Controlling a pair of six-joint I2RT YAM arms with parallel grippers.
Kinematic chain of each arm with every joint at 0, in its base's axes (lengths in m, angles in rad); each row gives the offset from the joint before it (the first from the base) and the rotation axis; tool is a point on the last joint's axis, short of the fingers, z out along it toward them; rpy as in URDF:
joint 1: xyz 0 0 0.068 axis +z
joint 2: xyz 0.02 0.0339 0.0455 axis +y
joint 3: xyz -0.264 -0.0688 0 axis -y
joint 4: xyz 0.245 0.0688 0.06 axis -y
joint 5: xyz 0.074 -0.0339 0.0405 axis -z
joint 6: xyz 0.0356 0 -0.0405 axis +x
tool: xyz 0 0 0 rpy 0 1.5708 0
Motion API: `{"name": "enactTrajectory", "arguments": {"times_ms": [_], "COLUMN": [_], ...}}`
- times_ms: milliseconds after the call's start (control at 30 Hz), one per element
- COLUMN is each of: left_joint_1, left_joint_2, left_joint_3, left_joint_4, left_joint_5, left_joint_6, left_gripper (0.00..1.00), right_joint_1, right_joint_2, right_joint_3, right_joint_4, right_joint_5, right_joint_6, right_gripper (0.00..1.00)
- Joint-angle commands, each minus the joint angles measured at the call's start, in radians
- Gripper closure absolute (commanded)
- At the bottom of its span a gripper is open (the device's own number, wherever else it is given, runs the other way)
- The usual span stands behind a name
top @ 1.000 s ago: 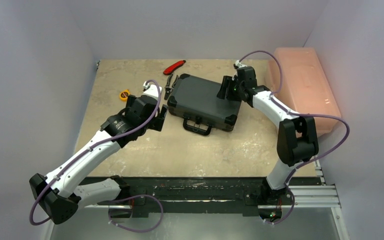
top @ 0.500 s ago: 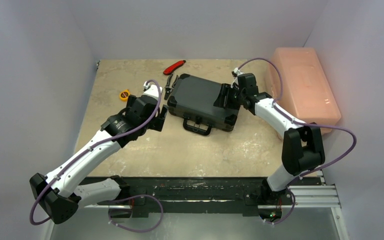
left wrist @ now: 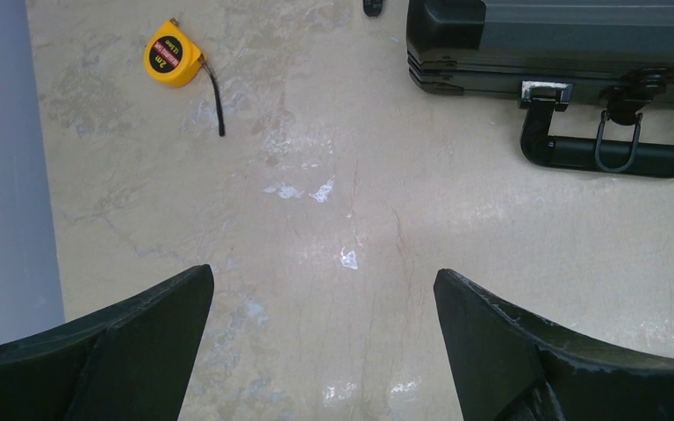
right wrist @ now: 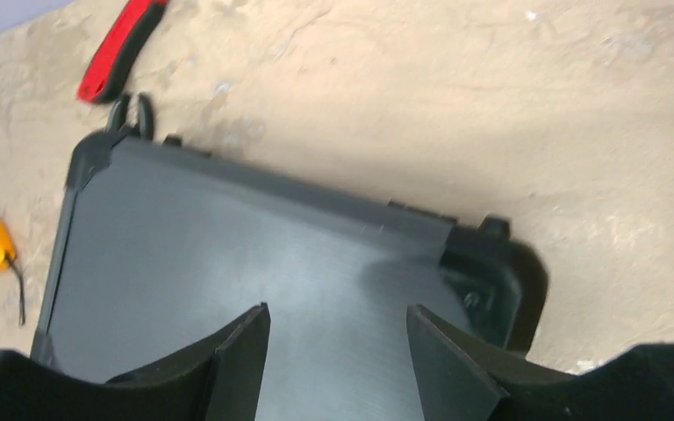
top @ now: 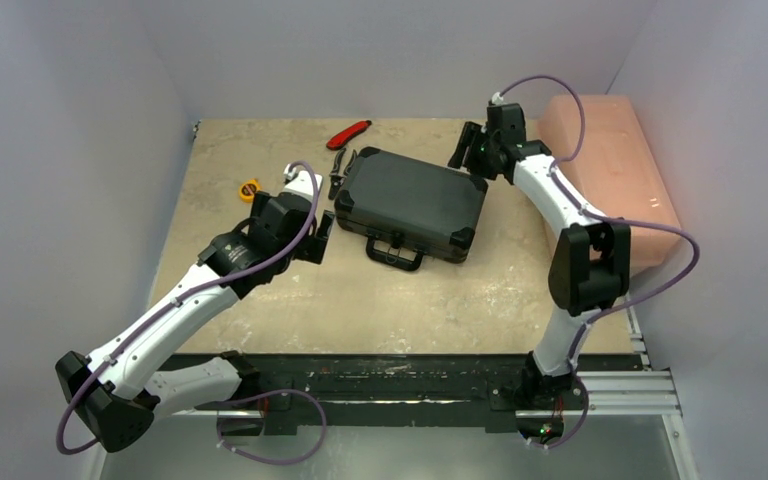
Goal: Pack up texas hold em set
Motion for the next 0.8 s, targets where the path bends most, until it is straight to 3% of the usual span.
{"name": "enactTrajectory", "arguments": {"times_ms": [0, 133, 300, 467, 767], "left_joint_1": [0.005, 0.005, 0.005, 0.005, 0.005], "left_joint_2": [-0.022, -0.023, -0.027, -0.029, -0.04], "left_joint_3": [-0.003, -0.001, -0.001, 0.0, -0.002], "left_joint_4": [0.035, 0.032, 0.028, 0.026, 0.032], "left_joint_5": [-0.008, -0.008, -0.013, -0.016, -0.019], "left_joint_6": [0.019, 0.022, 0.024, 0.026, 0.027], "left_gripper": [0.03, 0.04, 0.05, 0.05, 0.05], "right_joint_1": [-0.028, -0.044, -0.055, -0.058, -0.058], "right_joint_2": [0.154, 0.32, 0.423, 0.357, 0.154], "right_joint_3": [0.17, 0.328, 0.438, 0.349, -0.019], "right_joint_4": [-0.06, -0.138, -0.221, -0.214, -0.087], "right_joint_5": [0.095, 0.104, 0.086, -0.01, -0.159], "right_joint_6": [0.024, 0.019, -0.002, -0.031, -0.013], "right_gripper": [0.37, 0.44, 0.64, 0.74, 0.75]}}
